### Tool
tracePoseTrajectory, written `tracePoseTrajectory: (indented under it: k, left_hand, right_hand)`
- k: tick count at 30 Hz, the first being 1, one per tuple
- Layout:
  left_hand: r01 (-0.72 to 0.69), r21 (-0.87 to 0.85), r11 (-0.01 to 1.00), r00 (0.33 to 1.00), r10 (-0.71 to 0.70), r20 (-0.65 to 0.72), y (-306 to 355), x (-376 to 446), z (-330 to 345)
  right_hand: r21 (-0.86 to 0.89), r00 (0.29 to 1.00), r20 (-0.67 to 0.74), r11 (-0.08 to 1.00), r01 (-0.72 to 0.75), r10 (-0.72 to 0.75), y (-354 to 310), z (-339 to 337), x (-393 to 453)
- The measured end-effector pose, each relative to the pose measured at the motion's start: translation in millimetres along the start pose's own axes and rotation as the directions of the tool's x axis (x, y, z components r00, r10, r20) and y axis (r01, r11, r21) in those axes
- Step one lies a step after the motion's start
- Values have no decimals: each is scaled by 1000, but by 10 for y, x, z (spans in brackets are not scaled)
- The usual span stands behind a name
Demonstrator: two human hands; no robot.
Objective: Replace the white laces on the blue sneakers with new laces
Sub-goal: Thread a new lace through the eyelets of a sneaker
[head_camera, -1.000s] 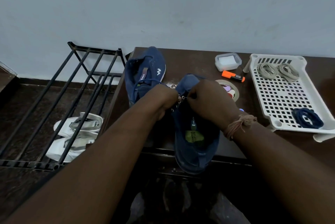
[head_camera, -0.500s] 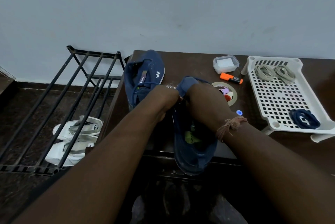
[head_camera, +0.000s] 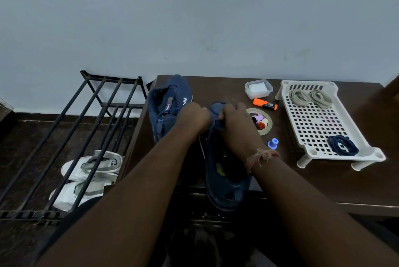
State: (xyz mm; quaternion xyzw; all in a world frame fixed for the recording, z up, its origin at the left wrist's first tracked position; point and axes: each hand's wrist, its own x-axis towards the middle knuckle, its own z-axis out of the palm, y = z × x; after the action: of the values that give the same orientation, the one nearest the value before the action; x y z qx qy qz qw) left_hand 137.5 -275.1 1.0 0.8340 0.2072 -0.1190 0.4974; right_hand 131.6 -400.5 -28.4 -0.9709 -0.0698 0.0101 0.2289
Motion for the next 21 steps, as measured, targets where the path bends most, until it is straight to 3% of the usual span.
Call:
tracePoseTrajectory:
  k: [2, 6, 8, 10, 12, 14, 16, 18, 21]
  left_hand:
    - [-52, -62, 997, 997, 48, -64, 105, 25, -70]
    - [38, -502, 864, 999, -20, 41, 294, 31, -180]
    - [-4, -546, 838, 1000, -7, -18, 261, 5, -190]
    - [-101, -391, 915, 994, 72, -88, 124, 38, -163]
    - [-177, 13, 984, 978, 178, -112, 25, 76, -130]
    - [-182, 424, 887, 978, 209, -17, -36, 22, -70]
    - [-177, 627, 758, 983, 167, 76, -120, 7, -6]
    - [-206, 582, 786, 978, 163, 127, -241, 23, 39]
    - [-187, 126, 974, 978, 173, 118, -358, 66, 35]
  right_hand:
    - [71, 994, -101, 997, -40, 47, 55, -57, -135]
    - [336, 973, -49, 922, -196, 224, 158, -4, -129]
    - [396, 965, -39, 891, -224, 260, 210, 47, -137]
    - [422, 963, -26, 876, -233, 268, 242, 64, -114]
    - [423, 961, 2, 870, -252, 277, 245, 45, -92]
    - [411, 961, 29, 873, -262, 275, 258, 39, -88]
    - [378, 963, 36, 888, -262, 269, 270, 48, -100]
    - [338, 969, 35, 909, -243, 246, 276, 64, -94]
    - [319, 970, 89, 916, -244, 228, 268, 33, -63]
